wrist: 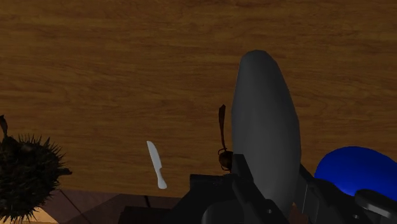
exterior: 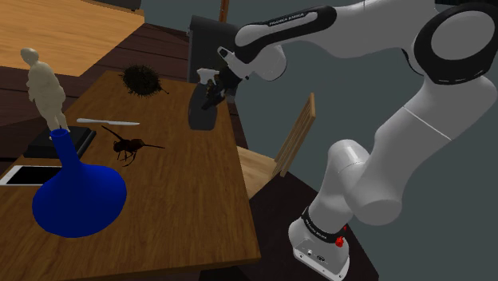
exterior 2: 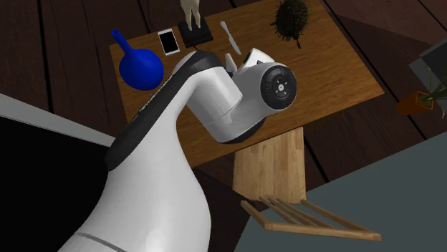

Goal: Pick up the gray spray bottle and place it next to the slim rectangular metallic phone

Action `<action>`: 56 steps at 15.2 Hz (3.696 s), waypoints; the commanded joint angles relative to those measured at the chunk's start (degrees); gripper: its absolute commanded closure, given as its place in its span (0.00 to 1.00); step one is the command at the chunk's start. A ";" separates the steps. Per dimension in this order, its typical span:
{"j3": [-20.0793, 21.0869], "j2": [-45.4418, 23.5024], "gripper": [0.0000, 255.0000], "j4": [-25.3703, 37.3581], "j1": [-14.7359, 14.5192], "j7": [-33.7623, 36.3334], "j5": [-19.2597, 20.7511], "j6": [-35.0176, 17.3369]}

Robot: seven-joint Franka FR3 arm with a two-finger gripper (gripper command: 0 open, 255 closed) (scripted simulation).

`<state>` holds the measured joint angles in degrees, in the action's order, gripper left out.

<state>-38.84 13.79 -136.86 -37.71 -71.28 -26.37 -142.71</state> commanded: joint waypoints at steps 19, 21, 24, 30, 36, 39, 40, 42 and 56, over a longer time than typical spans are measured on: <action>4.88 6.21 1.00 9.35 4.03 11.48 9.72 13.08; 5.19 6.49 1.00 10.57 4.19 12.25 10.20 14.46; 5.59 6.81 1.00 12.50 4.37 13.33 10.82 16.53; 6.21 7.09 1.00 16.67 4.55 15.24 11.73 20.70; 7.32 6.64 1.00 19.50 4.14 17.34 12.00 22.68; 9.58 5.22 1.00 17.72 2.86 19.68 11.29 18.84; 10.29 4.62 1.00 17.27 2.39 20.43 11.01 17.59; 11.64 3.24 1.00 16.60 1.42 21.88 10.40 15.15; 19.33 -12.16 1.00 20.11 -5.86 31.05 5.33 1.20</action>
<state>-19.93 2.94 -117.17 -43.13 -40.66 -20.57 -140.48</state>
